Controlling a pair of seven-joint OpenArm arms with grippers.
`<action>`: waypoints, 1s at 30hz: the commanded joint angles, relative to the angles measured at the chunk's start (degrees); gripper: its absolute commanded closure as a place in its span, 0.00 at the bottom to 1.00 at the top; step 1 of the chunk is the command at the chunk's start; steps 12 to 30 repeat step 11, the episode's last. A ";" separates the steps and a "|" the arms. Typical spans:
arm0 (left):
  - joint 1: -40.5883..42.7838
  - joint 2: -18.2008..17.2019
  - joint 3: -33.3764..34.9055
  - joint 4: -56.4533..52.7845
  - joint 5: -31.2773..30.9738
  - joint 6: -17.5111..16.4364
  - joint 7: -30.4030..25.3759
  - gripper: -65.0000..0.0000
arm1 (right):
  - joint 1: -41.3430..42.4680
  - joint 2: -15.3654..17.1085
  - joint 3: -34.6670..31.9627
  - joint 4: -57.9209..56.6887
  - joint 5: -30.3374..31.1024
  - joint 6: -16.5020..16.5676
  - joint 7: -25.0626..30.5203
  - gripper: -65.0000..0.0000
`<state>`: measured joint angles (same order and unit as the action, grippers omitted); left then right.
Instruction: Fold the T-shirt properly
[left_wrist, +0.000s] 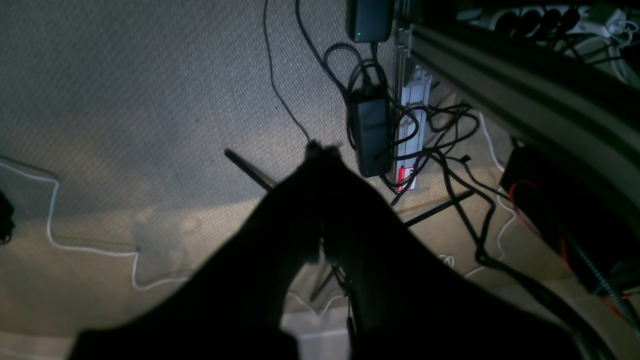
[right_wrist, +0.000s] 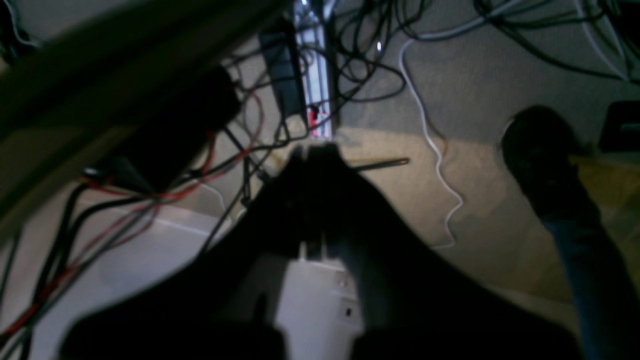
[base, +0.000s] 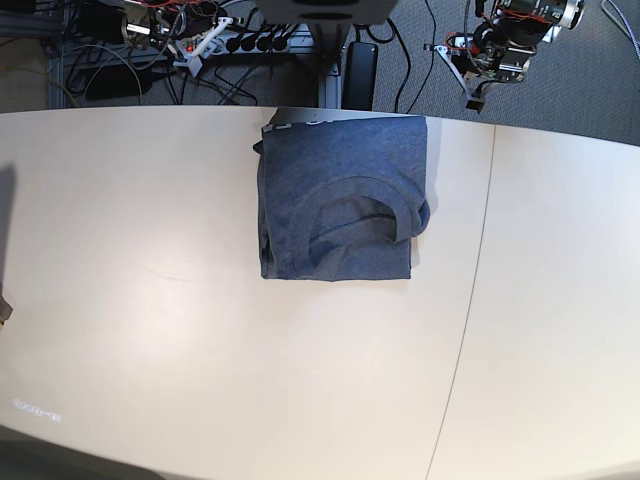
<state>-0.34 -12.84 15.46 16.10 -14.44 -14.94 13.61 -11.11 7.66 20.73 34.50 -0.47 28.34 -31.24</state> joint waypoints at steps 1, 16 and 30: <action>-0.28 0.07 -0.07 0.39 -0.13 0.57 -0.70 1.00 | 0.15 1.05 0.13 -0.31 -0.22 -4.22 0.85 1.00; 0.52 2.82 -0.07 0.44 0.50 0.37 -0.52 1.00 | -0.98 0.39 0.15 -2.47 4.22 -4.13 1.01 1.00; 0.52 2.82 -0.07 0.44 0.50 0.37 -0.52 1.00 | -0.98 0.39 0.15 -2.47 4.22 -4.13 1.01 1.00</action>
